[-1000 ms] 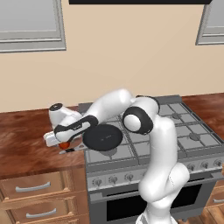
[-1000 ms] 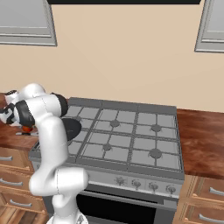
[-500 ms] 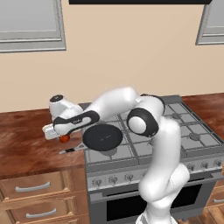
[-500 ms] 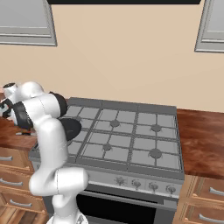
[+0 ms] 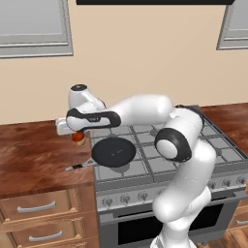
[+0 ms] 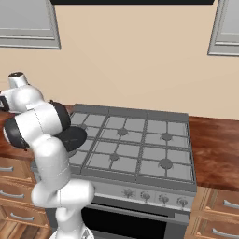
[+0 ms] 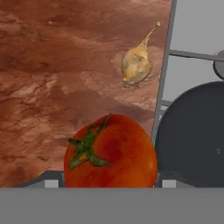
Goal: Place the pan on the front left burner on the stove. Then place the tomato and the onion in the pan and turn on the front left burner.
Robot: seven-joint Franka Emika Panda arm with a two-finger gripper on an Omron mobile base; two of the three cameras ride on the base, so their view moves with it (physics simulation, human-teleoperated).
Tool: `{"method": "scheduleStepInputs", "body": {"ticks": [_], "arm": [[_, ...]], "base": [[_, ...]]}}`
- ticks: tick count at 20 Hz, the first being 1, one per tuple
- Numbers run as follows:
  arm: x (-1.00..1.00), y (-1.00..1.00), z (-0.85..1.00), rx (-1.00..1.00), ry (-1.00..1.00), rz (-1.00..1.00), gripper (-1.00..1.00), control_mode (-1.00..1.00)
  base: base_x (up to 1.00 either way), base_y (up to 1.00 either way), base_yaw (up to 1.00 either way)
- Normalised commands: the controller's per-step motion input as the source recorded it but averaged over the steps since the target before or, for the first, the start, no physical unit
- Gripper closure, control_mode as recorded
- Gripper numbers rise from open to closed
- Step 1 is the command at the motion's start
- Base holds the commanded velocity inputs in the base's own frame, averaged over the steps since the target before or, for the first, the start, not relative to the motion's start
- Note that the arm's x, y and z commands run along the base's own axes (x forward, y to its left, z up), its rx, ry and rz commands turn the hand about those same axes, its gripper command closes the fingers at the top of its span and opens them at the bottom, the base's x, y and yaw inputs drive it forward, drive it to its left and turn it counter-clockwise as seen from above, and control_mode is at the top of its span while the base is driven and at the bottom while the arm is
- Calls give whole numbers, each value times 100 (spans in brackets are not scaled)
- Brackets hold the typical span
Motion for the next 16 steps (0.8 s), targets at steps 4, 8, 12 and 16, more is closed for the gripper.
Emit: {"method": "scheduleStepInputs", "body": {"ticks": [4, 8, 12, 16], "arm": [[-17, -52, 16, 3, -3, 0, 100, -100], [-24, -51, 0, 0, -1, 0, 100, -100], [-12, -47, 0, 0, 0, 0, 100, -100], [0, -44, 0, 0, 0, 0, 100, -100]], "base": [[0, 0, 0], [0, 0, 0], [0, 0, 0], [0, 0, 0]]}}
